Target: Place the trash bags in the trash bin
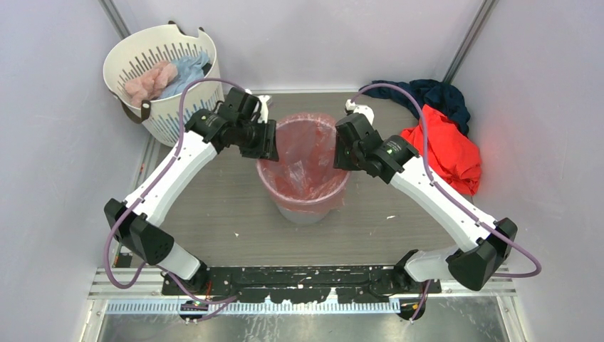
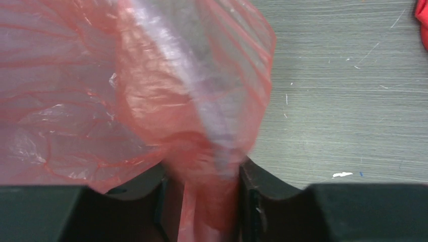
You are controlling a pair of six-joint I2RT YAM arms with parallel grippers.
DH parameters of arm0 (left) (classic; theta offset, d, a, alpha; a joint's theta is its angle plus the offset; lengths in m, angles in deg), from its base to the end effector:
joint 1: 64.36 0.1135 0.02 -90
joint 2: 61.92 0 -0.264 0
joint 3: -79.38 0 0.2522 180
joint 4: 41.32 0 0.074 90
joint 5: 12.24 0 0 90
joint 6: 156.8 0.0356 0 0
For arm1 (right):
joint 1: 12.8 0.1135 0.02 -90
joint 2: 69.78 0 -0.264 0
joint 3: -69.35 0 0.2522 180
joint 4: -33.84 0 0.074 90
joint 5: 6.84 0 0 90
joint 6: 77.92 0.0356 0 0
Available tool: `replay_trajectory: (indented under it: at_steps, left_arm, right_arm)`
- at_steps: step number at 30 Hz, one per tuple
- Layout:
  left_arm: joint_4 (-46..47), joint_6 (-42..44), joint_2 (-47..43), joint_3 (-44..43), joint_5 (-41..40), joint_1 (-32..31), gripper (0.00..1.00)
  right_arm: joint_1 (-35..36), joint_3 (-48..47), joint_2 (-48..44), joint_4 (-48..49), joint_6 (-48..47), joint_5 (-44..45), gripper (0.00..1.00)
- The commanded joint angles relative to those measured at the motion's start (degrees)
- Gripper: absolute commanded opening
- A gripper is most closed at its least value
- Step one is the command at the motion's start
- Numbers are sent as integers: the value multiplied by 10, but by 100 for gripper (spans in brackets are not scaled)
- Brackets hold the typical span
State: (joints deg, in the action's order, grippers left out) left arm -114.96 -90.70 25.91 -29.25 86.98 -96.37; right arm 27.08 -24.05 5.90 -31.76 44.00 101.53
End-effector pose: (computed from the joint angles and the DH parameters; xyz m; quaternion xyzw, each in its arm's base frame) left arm 0.2613 -0.1701 0.3799 0.0924 0.9406 -0.2162 0.2448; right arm 0.2123 0.1627 0.3661 -0.0067 0.9230 0.0873 0.3747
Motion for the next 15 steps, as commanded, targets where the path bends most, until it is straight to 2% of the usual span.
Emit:
replay_trajectory:
  at_steps: [1,4,6,9,10,15]
  left_arm:
    - [80,-12,-26,-1,63,-3,51]
    - [85,-8,-33,-4,55,-3,63]
    - [81,-4,-38,-11,50,-2,83]
    - [70,-1,-52,-29,43,-1,99]
    - [68,0,-59,-34,41,-1,99]
    - [57,3,-100,-59,18,-1,100]
  right_arm:
    - [6,-5,8,39,16,-43,49]
    - [5,-6,3,46,15,-37,63]
    - [4,-12,0,42,14,-33,77]
    - [4,-29,-1,22,14,-32,94]
    - [5,-32,-6,20,14,-33,99]
    - [4,-51,-41,15,11,-16,100]
